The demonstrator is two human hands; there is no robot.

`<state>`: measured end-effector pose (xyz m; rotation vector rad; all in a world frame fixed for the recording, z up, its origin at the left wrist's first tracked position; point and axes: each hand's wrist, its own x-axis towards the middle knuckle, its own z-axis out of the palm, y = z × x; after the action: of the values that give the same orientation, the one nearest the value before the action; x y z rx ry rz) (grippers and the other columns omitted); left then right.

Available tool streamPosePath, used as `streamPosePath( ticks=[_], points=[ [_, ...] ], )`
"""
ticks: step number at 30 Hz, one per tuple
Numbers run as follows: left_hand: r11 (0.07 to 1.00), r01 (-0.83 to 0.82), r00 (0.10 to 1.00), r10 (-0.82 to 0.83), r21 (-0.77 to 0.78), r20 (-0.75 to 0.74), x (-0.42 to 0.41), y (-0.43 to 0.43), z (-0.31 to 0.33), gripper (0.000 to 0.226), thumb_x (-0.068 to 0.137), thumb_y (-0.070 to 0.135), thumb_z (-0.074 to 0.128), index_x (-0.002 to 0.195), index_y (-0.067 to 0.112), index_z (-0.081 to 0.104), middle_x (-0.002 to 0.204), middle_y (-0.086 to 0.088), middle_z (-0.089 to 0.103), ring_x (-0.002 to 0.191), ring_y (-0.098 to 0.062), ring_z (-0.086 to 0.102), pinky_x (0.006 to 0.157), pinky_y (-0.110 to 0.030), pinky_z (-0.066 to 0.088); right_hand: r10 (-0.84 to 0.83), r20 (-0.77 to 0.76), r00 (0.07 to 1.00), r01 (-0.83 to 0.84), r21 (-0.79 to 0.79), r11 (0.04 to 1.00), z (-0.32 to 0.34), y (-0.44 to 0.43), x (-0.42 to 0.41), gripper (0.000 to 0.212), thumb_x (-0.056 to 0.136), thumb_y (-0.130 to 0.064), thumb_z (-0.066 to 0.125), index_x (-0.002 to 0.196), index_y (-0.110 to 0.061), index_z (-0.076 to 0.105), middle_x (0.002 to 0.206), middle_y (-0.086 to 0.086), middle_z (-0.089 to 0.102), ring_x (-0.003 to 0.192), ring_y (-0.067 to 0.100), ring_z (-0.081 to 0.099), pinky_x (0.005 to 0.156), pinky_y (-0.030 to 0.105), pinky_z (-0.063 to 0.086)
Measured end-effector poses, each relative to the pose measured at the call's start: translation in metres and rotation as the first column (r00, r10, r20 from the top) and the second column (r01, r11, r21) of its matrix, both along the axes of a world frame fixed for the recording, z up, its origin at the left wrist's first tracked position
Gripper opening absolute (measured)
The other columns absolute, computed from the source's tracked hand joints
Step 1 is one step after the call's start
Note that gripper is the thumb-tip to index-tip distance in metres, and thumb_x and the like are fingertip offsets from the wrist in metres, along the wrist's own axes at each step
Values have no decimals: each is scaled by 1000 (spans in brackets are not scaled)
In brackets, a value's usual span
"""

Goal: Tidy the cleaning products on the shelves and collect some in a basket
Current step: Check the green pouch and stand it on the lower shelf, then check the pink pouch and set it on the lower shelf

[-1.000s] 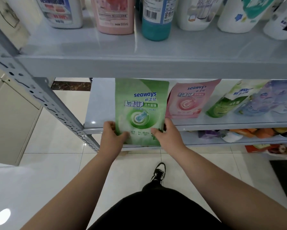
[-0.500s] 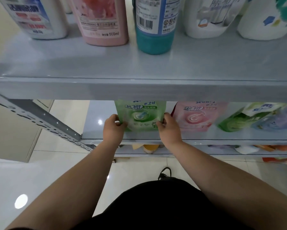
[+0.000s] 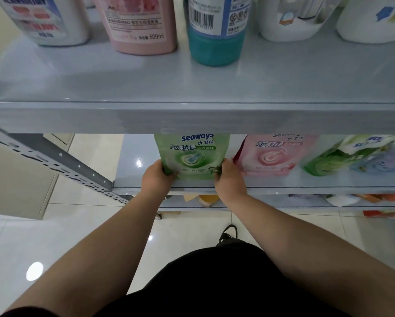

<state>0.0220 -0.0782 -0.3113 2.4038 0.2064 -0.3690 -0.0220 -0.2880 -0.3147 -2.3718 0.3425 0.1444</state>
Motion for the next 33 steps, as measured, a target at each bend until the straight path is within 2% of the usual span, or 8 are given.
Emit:
streamPosePath(
  ticks=[4, 8, 10, 14, 18, 24, 29, 33],
  points=[
    [992, -39, 999, 36, -117, -27, -14, 8, 2, 14, 92, 12, 60, 105, 18, 59, 97, 1, 65, 76, -14, 61, 37, -13, 40, -7, -4, 1000, 7, 15, 1000, 3, -1, -9, 20, 97, -11, 62, 114, -6, 52, 112, 14, 60, 101, 31, 58, 79, 38, 49],
    [957, -72, 997, 64, -281, -38, -27, 12, 6, 44, 90, 2, 58, 130, 22, 58, 103, 15, 62, 80, -10, 64, 41, -8, 44, -20, -43, 999, 24, 92, 995, 8, 2, -17, 35, 94, -12, 64, 125, -13, 47, 123, 10, 60, 108, 31, 61, 90, 44, 55],
    [953, -48, 999, 38, -298, -39, -31, 15, 6, 53, 92, 4, 60, 141, 23, 52, 121, 10, 62, 91, -8, 63, 44, -8, 46, -23, -50, 998, 28, 116, 993, 11, 4, -20, 43, 94, -12, 64, 132, -15, 44, 127, 10, 61, 112, 31, 61, 92, 39, 53],
    [978, 12, 998, -25, -206, -60, -38, 24, 9, 72, 94, 14, 66, 158, 22, 33, 147, 0, 51, 122, -20, 57, 53, -5, 47, -29, -54, 998, 37, 145, 989, 17, 8, -25, 48, 92, -13, 66, 135, -15, 45, 132, 9, 61, 116, 30, 61, 95, 36, 51],
    [963, 229, 973, -232, 138, 0, -58, 31, 15, 65, 100, 34, 58, 158, 20, 31, 148, -9, 52, 128, -28, 56, 97, -39, 49, 27, -97, 995, -19, 77, 997, 24, 8, -39, 59, 93, -21, 65, 147, -17, 42, 138, 9, 55, 124, 29, 57, 102, 39, 50],
    [796, 511, 840, -543, 325, 8, -103, 27, 19, 49, 100, 47, 54, 140, 20, 55, 135, -5, 61, 125, -29, 54, 100, -38, 45, 318, -255, 913, -369, -187, 910, 41, -8, -92, 35, 96, -36, 57, 127, -22, 62, 125, 0, 62, 117, 25, 58, 89, 37, 51],
    [741, 593, 784, -621, 314, -14, -125, -4, 28, 47, 99, 49, 54, 138, 22, 54, 133, -5, 61, 125, -28, 54, 101, -41, 47, 302, -233, 924, -363, -293, 884, 45, -37, -134, 30, 99, -33, 52, 125, -23, 62, 124, 0, 63, 111, 24, 58, 84, 38, 52],
    [777, 592, 791, -611, 213, 28, -121, -48, 45, 47, 99, 41, 57, 140, 20, 52, 135, -6, 59, 125, -29, 55, 101, -42, 47, 346, -233, 909, -405, -299, 864, 47, -72, -153, 33, 100, -35, 51, 129, -23, 61, 125, 1, 62, 114, 23, 56, 88, 37, 50]
  ],
)
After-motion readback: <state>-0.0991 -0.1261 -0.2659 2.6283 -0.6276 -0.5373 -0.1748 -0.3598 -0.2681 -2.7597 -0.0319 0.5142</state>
